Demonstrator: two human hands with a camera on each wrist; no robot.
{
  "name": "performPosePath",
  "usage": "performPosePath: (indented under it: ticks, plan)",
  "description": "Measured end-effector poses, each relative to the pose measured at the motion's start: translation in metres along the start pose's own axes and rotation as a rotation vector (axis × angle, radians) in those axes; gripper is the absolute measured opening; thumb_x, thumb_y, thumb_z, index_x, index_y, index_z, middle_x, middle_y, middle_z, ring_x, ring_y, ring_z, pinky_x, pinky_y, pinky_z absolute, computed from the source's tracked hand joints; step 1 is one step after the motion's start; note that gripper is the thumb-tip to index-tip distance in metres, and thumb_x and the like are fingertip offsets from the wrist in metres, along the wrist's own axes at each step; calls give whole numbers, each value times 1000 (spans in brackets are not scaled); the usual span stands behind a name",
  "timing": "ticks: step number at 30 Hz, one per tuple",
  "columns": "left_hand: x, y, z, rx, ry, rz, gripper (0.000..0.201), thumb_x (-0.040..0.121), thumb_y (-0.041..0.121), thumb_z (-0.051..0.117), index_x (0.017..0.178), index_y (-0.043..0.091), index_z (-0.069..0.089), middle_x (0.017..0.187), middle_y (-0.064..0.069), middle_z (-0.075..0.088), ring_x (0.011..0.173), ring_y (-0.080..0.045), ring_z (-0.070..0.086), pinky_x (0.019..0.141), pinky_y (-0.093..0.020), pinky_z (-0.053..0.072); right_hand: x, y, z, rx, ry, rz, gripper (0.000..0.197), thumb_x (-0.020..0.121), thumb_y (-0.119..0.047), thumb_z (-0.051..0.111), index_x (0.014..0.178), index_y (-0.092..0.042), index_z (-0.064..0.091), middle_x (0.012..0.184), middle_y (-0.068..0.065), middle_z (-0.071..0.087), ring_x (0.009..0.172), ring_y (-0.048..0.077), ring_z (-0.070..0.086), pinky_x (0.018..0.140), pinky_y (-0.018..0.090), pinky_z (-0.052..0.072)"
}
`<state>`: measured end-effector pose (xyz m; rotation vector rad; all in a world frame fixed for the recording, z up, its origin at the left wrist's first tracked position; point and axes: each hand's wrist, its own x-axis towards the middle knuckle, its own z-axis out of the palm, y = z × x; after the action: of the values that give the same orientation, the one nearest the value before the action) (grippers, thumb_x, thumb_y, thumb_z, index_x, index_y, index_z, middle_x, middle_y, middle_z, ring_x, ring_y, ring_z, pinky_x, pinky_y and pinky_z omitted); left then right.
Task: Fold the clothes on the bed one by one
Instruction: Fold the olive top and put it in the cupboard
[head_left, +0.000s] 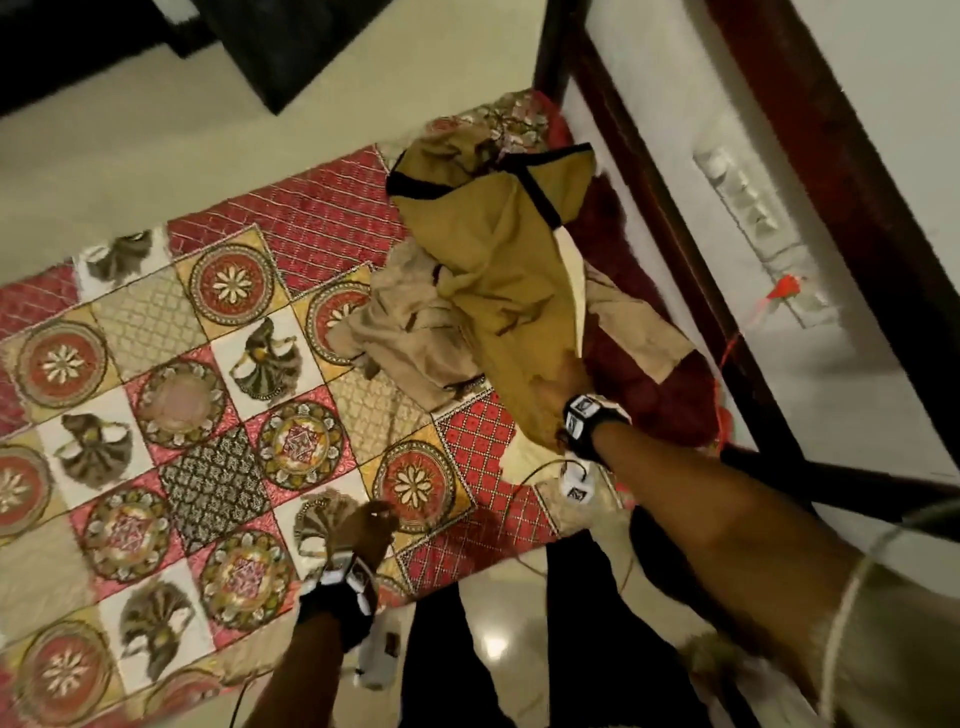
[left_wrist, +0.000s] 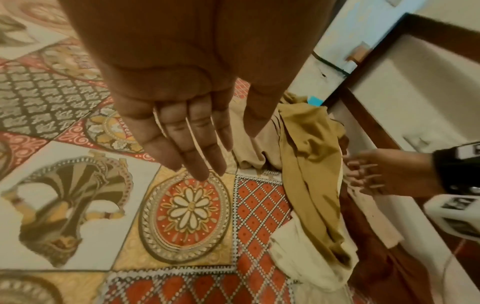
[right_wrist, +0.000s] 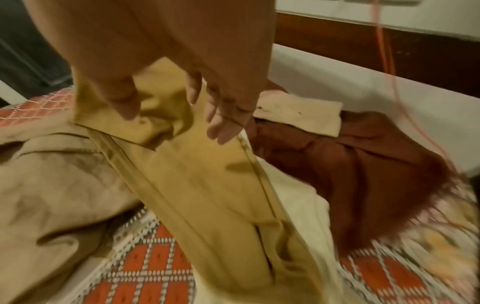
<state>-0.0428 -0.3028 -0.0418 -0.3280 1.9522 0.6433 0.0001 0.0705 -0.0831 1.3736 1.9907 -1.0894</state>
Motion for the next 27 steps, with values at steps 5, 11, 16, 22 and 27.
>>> performPosePath:
  ticks: [5, 11, 16, 22, 27]
  plan:
    - [-57, 15, 63, -266, 41, 20, 23, 90, 16, 63, 112, 8, 64, 96, -18, 74, 74, -25, 66, 65, -29, 47, 79, -101, -49, 295, 176, -58, 105, 80, -83, 49, 156, -12, 33, 159, 10, 38, 144, 33, 39, 117, 45, 33]
    - [-91, 41, 116, -364, 66, 55, 16, 92, 36, 66, 107, 29, 67, 100, 0, 74, 93, -22, 70, 77, -35, 54, 92, -180, -63, 61, -27, -15, 73, 91, -67, 48, 140, -13, 55, 145, 11, 54, 129, 33, 53, 97, 37, 42]
    - [-96, 59, 112, -405, 140, 80, 21, 89, 39, 63, 104, 25, 67, 92, 1, 75, 88, -20, 71, 76, -34, 54, 72, -170, -70, -129, -129, -136, 56, 101, -34, 57, 148, -8, 44, 152, 15, 44, 135, 35, 49, 101, 39, 49]
    - [-120, 75, 103, -679, 166, 18, 16, 100, 16, 56, 111, 21, 66, 94, -1, 77, 85, -22, 71, 69, -32, 53, 22, -145, -126, 460, 28, -214, 59, 88, -37, 48, 135, -3, 59, 125, 11, 66, 110, 26, 63, 85, 27, 58]
    - [-155, 89, 64, -637, 193, 133, 52, 72, 58, 80, 108, 22, 68, 87, -4, 76, 78, -23, 70, 68, -32, 54, -101, -158, -166, 592, -89, -561, 42, 91, -40, 46, 127, -35, 67, 127, -1, 69, 121, 20, 62, 103, 45, 50]
